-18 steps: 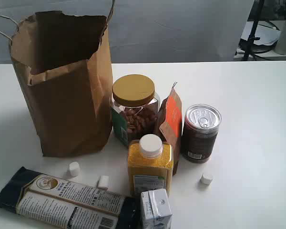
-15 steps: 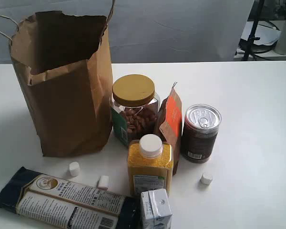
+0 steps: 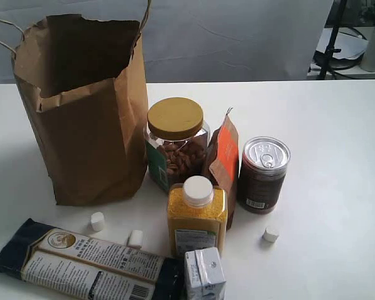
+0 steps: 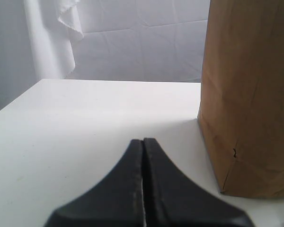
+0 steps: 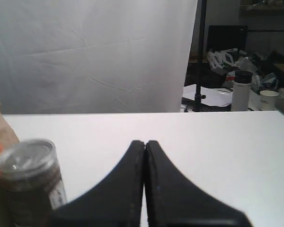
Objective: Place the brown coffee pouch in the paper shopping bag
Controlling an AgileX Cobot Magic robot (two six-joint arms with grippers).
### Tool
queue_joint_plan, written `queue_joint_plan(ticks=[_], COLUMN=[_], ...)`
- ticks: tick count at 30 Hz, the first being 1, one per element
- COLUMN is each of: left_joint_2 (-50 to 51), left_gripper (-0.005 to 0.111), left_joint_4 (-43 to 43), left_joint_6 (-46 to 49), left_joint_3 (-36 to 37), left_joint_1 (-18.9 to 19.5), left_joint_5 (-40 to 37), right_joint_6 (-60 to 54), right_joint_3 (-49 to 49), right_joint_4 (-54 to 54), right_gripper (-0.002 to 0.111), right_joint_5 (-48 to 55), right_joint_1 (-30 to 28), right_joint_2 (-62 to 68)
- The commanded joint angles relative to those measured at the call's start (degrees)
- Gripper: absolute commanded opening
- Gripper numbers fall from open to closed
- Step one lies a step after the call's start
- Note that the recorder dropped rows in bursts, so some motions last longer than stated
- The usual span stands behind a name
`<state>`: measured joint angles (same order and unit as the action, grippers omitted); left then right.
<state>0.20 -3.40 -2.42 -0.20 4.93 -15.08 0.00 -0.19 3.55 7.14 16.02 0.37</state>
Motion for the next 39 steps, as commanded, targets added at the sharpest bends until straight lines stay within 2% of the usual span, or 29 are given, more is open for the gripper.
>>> queue_joint_plan(ticks=[1,4,5,9,11,16,18,21,24,28,31,34,39], left_joint_2=[-0.2,-0.2,-0.2,-0.2,-0.2,-0.2,-0.2,-0.2,-0.2,-0.2,-0.2,-0.2,-0.2], left_gripper=[0.0,0.0,0.0,0.0,0.0,0.0,0.0,0.0,0.0,0.0,0.0,0.0,0.0], left_joint_4=[-0.3,-0.3,-0.3,-0.3,-0.3,-0.3,-0.3,-0.3,-0.3,-0.3,-0.3,-0.3,-0.3], left_joint_6=[-0.2,-0.2,-0.2,-0.2,-0.2,-0.2,-0.2,-0.2,-0.2,-0.2,-0.2,-0.2,-0.2], left_joint_3=[0.2,0.2,0.2,0.2,0.2,0.2,0.2,0.2,0.2,0.2,0.2,0.2,0.2], left_joint_1=[0.2,0.2,0.2,0.2,0.2,0.2,0.2,0.2,0.2,0.2,0.2,0.2,0.2], left_joint_5=[0.2,0.2,0.2,0.2,0.2,0.2,0.2,0.2,0.2,0.2,0.2,0.2,0.2], right_joint_6=[3.2,3.7,3.7,3.1,2.9,-10.2,-11.6,-8.4,-4.9,8.3,11.7,13.7,18.7], right_joint_3=[0.2,-3.2,-7.5,-16.4,-21.3,-40.2,-45.4,-56.1,-61.8,-73.3,-83.7,-90.5,-92.9], right_joint_4=[15.7,17.2,17.4,17.5,18.7,30.6,31.1,30.1,28.2,14.6,9.9,11.1,12.1], right_gripper=[0.0,0.0,0.0,0.0,0.0,0.0,0.0,0.0,0.0,0.0,0.0,0.014,0.05], right_joint_5=[-10.5,-9.6,-4.1,5.9,10.7,28.8,35.9,48.3,54.4,60.5,62.8,62.8,62.8], right_joint_1=[0.0,0.4,1.5,4.3,5.5,9.2,10.5,13.4,16.2,22.0,25.7,26.8,26.8], right_joint_2=[-0.4,-0.4,0.2,7.8,13.4,37.5,44.7,58.8,67.1,78.1,85.4,91.1,96.3])
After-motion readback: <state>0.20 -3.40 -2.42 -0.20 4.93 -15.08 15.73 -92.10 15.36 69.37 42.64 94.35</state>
